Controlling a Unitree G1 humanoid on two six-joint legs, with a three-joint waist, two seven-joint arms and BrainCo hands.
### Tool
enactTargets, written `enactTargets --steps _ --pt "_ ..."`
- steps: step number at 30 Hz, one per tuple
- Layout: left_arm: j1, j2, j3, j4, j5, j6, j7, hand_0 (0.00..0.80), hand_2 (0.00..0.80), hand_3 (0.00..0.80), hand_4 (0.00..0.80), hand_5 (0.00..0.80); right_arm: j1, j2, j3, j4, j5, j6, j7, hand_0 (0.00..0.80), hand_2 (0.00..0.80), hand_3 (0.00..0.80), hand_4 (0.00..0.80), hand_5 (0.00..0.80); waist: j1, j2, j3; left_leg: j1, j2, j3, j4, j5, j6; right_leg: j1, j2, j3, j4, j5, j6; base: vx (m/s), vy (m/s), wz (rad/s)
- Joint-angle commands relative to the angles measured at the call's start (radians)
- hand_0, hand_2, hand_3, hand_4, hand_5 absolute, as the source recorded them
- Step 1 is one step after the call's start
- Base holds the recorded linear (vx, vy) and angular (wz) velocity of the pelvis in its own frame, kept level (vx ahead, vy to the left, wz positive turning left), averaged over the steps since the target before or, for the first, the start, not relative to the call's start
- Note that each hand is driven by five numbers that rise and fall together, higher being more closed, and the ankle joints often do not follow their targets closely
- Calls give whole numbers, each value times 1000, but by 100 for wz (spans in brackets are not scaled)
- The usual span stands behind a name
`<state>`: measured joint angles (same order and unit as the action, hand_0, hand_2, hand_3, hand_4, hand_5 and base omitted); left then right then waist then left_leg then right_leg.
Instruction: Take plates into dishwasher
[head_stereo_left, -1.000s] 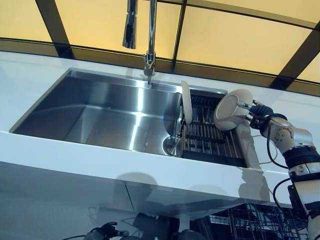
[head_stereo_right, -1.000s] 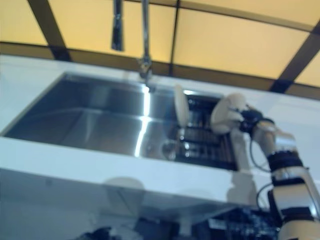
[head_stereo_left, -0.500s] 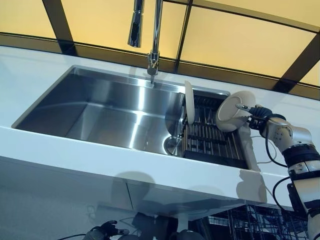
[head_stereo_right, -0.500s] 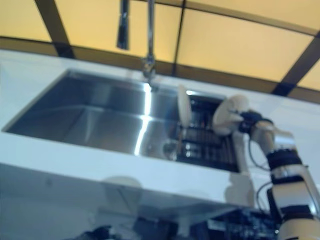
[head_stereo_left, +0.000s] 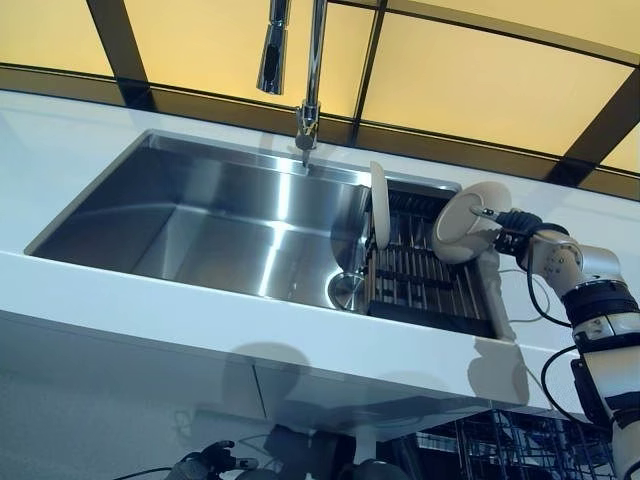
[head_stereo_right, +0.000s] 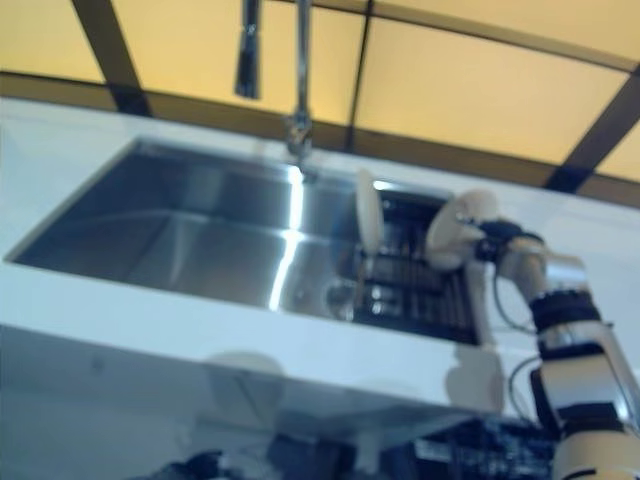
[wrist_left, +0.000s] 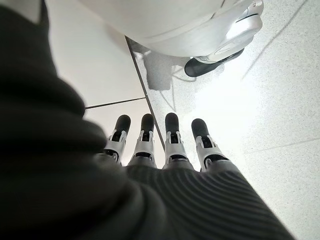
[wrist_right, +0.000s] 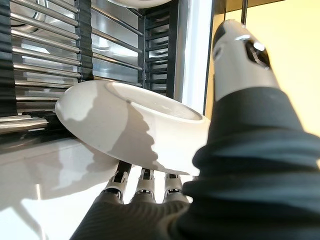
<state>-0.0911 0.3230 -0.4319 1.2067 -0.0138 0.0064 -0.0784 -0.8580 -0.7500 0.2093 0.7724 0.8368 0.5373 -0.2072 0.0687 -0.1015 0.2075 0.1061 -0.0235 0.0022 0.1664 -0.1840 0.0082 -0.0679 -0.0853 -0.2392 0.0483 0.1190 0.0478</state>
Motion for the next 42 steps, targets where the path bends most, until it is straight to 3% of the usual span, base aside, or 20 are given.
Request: enactTargets --steps 1,19,21,23,26,29,33,42 --pt "6 -15 -51 3 6 9 6 0 0 0 0 0 -143 11 38 57 17 -6 -11 0 0 0 0 0 28 27 -3 87 -33 65 -155 -4 63 -89 32 -4 80 -77 45 0 0 0" --pt "-7 -22 -50 -4 -15 19 11 0 0 0 0 0 -165 24 62 79 -15 9 -20 0 0 0 0 0 29 31 11 80 -32 66 -162 3 62 -97 30 -4 84 -78 42 -1 1 0" --pt "-8 -21 -50 -3 -16 17 11 0 0 0 0 0 -166 27 65 77 -13 8 -23 110 110 110 110 110 27 32 14 79 -32 66 -163 5 62 -100 31 -1 86 -77 42 0 0 0" --pt "-14 -22 -50 -5 -21 21 12 0 0 0 0 0 -171 29 70 78 -14 10 -25 285 285 285 285 285 26 32 17 77 -32 67 -166 6 62 -102 31 -1 85 -76 42 0 0 0" --pt "-14 -23 -50 -5 -24 18 15 0 0 0 0 0 -170 26 73 78 -26 10 -20 477 477 477 477 477 25 34 23 75 -32 66 -167 7 62 -106 31 1 86 -76 41 0 0 0" --pt "-17 -24 -52 -6 -24 17 16 0 0 0 0 0 -175 26 77 78 -29 13 -20 584 584 584 584 584 25 35 26 73 -33 65 -168 7 62 -108 30 2 86 -77 40 1 13 6" --pt "-25 -25 -53 -7 -28 18 15 0 0 0 0 0 -179 24 78 78 -28 16 -19 787 787 787 787 787 24 37 33 67 -33 67 -167 7 61 -115 29 0 90 -77 40 -1 4 1" --pt "-23 -25 -57 -11 -33 14 18 0 0 0 0 0 -172 15 81 83 -43 14 -8 800 800 800 800 800 25 42 38 63 -36 65 -169 7 63 -118 25 0 92 -77 41 0 0 0"
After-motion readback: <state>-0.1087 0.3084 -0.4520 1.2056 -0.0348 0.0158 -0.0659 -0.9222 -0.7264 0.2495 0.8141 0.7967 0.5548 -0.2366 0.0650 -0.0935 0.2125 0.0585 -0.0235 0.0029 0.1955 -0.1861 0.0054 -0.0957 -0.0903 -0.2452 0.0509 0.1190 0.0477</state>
